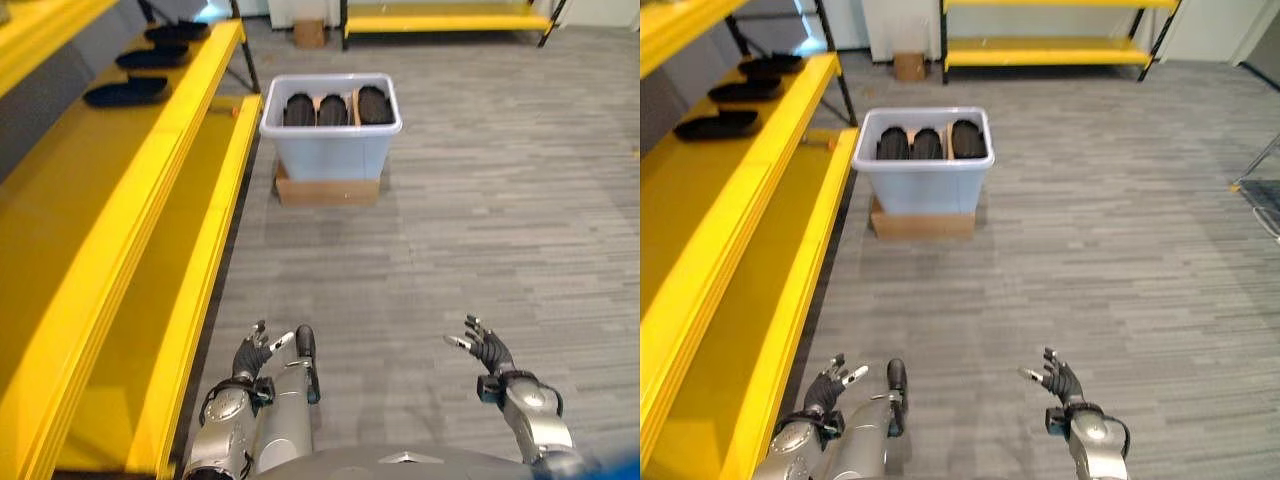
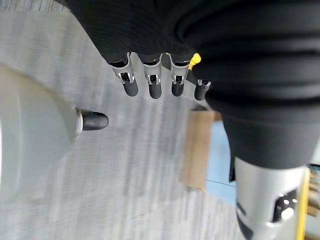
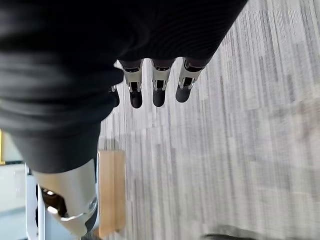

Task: Move parts from the plastic box to the shelf.

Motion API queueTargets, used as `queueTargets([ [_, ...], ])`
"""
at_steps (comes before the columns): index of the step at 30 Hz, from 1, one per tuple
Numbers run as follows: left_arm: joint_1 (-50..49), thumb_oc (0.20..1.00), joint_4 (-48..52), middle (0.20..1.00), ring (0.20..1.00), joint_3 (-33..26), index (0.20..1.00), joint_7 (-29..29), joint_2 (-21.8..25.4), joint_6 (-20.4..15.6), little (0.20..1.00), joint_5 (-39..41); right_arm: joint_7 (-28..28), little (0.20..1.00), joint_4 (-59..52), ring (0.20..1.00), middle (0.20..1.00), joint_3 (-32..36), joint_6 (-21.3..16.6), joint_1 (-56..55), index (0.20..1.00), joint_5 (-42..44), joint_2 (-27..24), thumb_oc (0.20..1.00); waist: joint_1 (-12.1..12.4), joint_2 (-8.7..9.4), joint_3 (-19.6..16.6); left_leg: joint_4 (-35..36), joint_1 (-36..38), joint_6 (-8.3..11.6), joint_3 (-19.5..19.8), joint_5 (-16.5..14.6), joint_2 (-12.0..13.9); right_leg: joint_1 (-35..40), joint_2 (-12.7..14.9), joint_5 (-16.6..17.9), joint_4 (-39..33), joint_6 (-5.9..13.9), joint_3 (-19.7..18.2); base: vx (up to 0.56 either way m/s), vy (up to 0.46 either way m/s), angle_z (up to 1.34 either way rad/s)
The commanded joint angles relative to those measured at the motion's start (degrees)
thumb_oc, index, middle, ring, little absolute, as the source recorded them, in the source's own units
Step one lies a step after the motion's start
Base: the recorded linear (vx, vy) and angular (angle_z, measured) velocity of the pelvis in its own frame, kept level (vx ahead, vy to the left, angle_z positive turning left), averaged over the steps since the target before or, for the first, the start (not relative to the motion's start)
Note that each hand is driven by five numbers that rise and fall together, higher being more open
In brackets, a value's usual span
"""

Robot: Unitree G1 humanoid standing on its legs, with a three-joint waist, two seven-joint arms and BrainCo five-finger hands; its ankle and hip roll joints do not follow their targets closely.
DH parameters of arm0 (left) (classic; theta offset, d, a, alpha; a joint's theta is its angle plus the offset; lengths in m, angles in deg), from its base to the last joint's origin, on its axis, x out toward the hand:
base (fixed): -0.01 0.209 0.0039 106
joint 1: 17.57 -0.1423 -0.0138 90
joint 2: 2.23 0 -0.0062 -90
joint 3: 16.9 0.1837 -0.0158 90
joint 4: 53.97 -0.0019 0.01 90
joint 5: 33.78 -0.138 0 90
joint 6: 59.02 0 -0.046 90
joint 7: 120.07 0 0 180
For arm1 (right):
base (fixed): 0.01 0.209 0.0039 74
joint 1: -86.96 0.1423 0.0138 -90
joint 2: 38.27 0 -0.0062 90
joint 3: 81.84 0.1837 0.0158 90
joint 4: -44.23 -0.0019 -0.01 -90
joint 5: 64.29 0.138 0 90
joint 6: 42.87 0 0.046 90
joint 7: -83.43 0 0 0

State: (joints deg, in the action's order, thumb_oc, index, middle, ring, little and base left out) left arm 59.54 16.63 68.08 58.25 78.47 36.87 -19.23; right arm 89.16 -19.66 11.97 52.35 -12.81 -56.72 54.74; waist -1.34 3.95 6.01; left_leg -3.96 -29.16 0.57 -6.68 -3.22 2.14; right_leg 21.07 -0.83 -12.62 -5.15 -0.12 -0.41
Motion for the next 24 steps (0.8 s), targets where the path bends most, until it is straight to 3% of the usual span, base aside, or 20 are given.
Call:
queueTargets([
  [1,3.64,1.000,3.61,1.000,1.000,0.79,1.000,0.24,-0.21,-2.77,1.000,-0.25,0.70,1.000,-3.11,1.000,1.000,0.21,-2.46,1.39,1.000,-0.04,-1.16,1.000,0.27,-3.23,1.85,8.96,11.37,4.01,0.75,12.52,5.81,-8.72,-1.23,10.55,0.15,1.23,-1.28,0.60,0.215,-0.60],
  [2,3.56,1.000,3.72,1.000,1.000,0.32,1.000,0.15,-0.44,-2.73,1.000,-0.03,1.39,1.000,-3.40,1.000,1.000,-1.05,-2.37,1.50,1.000,-0.54,-0.49,1.000,1.11,-4.22,-0.19,8.96,15.13,4.15,1.09,14.33,4.68,-6.36,-0.40,8.70,0.15,0.84,-2.47,0.59,0.214,0.13],
  [6,4.07,1.000,3.33,1.000,1.000,0.57,1.000,-0.03,0.01,-3.10,1.000,0.21,1.58,1.000,-4.11,1.000,1.000,-1.79,-2.50,2.18,1.000,-0.25,-0.01,1.000,1.81,-3.77,-1.00,6.44,16.33,3.33,-0.86,13.91,3.24,-4.60,1.63,8.47,0.95,1.46,-2.33,0.42,0.178,0.09],
  [7,4.05,1.000,3.35,1.000,1.000,0.41,1.000,0.12,0.55,-2.99,1.000,0.14,1.78,1.000,-4.62,1.000,1.000,-2.30,-2.54,2.27,1.000,-0.28,0.47,1.000,2.85,-2.85,-1.24,3.63,16.85,1.58,-1.67,11.45,1.05,-5.33,3.75,9.79,7.12,3.24,-1.68,0.44,0.170,-0.43],
  [9,4.71,1.000,2.95,1.000,1.000,0.74,1.000,0.25,1.60,-2.98,1.000,-0.21,1.71,1.000,-4.52,1.000,1.000,-2.81,-2.86,2.59,1.000,0.04,1.00,1.000,3.36,-2.59,-1.22,2.69,18.60,0.19,-2.27,8.99,-0.68,-10.42,3.76,17.05,19.66,5.65,-1.90,0.44,0.181,0.08],
  [11,5.29,1.000,3.74,1.000,1.000,0.91,1.000,0.47,2.33,-2.86,1.000,-0.52,1.89,1.000,-5.69,1.000,1.000,-2.88,-2.87,2.40,1.000,0.30,1.29,1.000,2.46,-3.86,-0.09,3.51,21.79,-1.16,-1.80,7.69,-1.63,-17.22,3.36,24.57,33.94,7.12,-0.73,0.32,0.189,0.09],
  [12,5.25,1.000,4.48,1.000,1.000,1.01,1.000,0.65,2.42,-2.92,1.000,-0.97,2.05,1.000,-5.96,1.000,1.000,-2.89,-2.93,2.15,1.000,0.60,1.54,1.000,1.58,-4.88,0.48,4.29,23.85,-1.63,-1.62,6.91,-1.78,-20.04,3.21,25.19,39.33,7.01,0.57,0.33,0.234,0.17],
  [14,5.60,1.000,4.41,1.000,1.000,0.99,1.000,0.58,2.31,-2.87,1.000,-2.04,2.32,1.000,-6.06,1.000,1.000,-3.38,-2.98,1.80,1.000,0.84,1.77,1.000,-0.93,-6.67,1.29,6.59,28.34,-2.23,-0.44,5.54,-1.96,-27.94,2.04,21.45,43.38,6.17,1.89,0.38,0.211,0.50],
  [16,5.62,1.000,4.57,1.000,1.000,0.97,1.000,0.52,1.77,-2.62,1.000,-2.02,2.55,1.000,-6.30,1.000,1.000,-3.54,-2.62,1.09,1.000,1.12,1.54,1.000,-2.95,-7.96,1.82,6.86,30.89,-2.28,0.19,4.46,-1.98,-33.85,1.93,18.79,40.70,4.88,3.05,0.35,0.097,0.31],
  [18,5.25,1.000,4.78,1.000,1.000,0.74,1.000,0.54,1.32,-2.69,1.000,-2.00,2.49,1.000,-6.54,1.000,1.000,-3.57,-2.39,0.77,1.000,1.25,1.48,1.000,-4.44,-7.78,2.53,6.97,33.40,-2.34,1.07,2.43,-2.89,-36.05,5.40,16.27,30.35,3.98,5.69,0.36,-0.039,0.65],
  [19,5.03,1.000,4.78,1.000,1.000,0.84,1.000,0.77,1.12,-2.68,1.000,-2.03,2.44,1.000,-6.33,1.000,1.000,-3.49,-2.27,0.87,1.000,1.17,1.39,1.000,-4.82,-7.62,2.72,7.32,34.48,-2.23,1.49,1.60,-3.47,-36.71,6.73,17.32,21.89,4.04,5.91,0.37,-0.087,0.59],
  [22,4.73,1.000,4.22,1.000,1.000,1.00,1.000,0.37,1.07,-2.74,1.000,-1.98,2.55,1.000,-6.21,1.000,1.000,-3.06,-1.84,0.74,1.000,1.00,1.98,1.000,-5.55,-7.30,2.59,7.97,36.58,-1.88,2.49,0.09,-4.61,-37.51,7.87,21.11,8.15,5.12,3.77,0.33,-0.094,0.36],
  [24,4.20,1.000,4.32,1.000,1.000,1.34,1.000,0.21,0.85,-2.93,1.000,-2.13,2.88,1.000,-7.12,1.000,1.000,-2.58,-1.92,0.25,1.000,0.85,2.34,1.000,-5.99,-7.20,2.69,7.20,38.34,-1.73,2.99,-1.38,-4.71,-37.50,8.09,22.26,6.97,5.77,3.26,0.29,-0.104,0.35],
])
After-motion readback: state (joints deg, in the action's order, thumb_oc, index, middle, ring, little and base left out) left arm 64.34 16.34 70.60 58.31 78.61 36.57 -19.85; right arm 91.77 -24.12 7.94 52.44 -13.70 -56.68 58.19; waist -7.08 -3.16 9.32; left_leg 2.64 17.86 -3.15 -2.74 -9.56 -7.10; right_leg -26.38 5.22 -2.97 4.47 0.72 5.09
